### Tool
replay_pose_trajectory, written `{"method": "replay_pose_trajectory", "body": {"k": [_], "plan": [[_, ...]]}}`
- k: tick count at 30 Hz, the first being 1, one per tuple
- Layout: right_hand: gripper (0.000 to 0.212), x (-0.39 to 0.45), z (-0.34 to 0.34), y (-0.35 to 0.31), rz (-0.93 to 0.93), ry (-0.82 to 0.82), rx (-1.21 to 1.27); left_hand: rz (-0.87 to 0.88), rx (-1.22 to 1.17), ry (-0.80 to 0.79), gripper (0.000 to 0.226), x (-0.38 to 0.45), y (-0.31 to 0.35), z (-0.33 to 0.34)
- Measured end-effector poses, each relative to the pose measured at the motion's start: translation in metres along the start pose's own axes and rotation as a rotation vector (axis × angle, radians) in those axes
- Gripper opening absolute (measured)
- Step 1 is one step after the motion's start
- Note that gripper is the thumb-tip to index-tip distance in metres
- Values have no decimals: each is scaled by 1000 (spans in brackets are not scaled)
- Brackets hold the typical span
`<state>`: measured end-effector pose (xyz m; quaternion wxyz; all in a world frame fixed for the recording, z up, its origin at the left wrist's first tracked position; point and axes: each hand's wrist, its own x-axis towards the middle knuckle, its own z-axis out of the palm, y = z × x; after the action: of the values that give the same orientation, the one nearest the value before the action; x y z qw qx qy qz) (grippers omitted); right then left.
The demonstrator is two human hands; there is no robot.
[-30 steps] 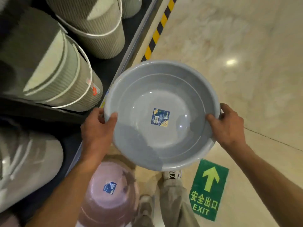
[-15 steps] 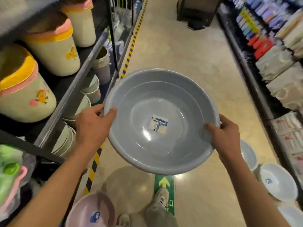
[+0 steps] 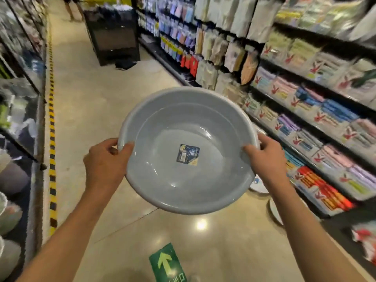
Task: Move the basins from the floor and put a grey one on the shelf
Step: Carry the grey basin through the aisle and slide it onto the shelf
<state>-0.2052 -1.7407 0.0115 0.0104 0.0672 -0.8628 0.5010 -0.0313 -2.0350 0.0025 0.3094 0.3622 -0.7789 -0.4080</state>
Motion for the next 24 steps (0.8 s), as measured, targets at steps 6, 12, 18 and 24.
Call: {"method": "replay_pose_trajectory", "body": {"k": [6,12,18,24], "plan": [[30,55,-79,53,97,112,22,38,-50,-123,8,13,66,123],[25,99,-128,95,180,209,-7,68,-43,-273,17,29,105,223],[18,155,-133,122,267,256,-13,103,-38,-369,11,72,125,306],[22,230,-119,141,329,291,-52,148,-30,-466,10,140,132,392]]}}
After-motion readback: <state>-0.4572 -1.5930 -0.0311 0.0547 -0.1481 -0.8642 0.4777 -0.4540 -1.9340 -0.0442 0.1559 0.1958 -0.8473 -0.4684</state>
